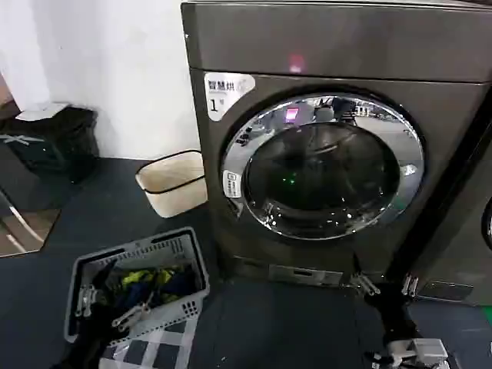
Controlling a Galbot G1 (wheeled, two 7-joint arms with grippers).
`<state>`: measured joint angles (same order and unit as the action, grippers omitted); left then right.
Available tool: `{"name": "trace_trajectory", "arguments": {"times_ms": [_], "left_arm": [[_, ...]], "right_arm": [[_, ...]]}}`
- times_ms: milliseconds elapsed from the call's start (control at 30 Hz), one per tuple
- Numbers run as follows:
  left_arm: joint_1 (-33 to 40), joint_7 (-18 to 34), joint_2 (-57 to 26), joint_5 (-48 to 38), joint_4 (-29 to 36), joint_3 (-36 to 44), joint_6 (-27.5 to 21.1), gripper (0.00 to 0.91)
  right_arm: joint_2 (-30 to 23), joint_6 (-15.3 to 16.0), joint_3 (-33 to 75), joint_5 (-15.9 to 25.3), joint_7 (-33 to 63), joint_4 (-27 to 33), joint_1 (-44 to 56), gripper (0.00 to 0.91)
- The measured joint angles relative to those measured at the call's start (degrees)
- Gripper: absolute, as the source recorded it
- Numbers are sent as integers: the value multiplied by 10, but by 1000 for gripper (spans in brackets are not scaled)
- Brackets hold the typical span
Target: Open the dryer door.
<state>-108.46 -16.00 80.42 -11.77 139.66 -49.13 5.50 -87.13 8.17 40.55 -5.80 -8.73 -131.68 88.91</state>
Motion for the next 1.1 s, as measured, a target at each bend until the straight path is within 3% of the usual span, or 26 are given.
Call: {"name": "trace_trajectory", "arguments": {"times_ms": [200, 400, 667, 867, 1100], "left_arm": [[-2, 4, 0, 0, -1, 1, -9, 907], [-9, 7, -7, -2, 0, 1, -22, 907], [-28, 17, -14, -6, 5, 2, -42, 907], [-28, -13, -12, -10, 5, 2, -31, 907], [-25, -13, -3, -18, 5, 3, -37, 907]], "right_arm": [[32, 7, -11, -26, -48, 15, -28, 907], [88, 20, -30, -91, -98, 40, -72, 907], [169, 27, -57, -143, -160, 90, -138, 907], [219, 20, -87, -153, -197, 135, -187, 907], [248, 18, -137, -162, -217, 182, -255, 907]]}}
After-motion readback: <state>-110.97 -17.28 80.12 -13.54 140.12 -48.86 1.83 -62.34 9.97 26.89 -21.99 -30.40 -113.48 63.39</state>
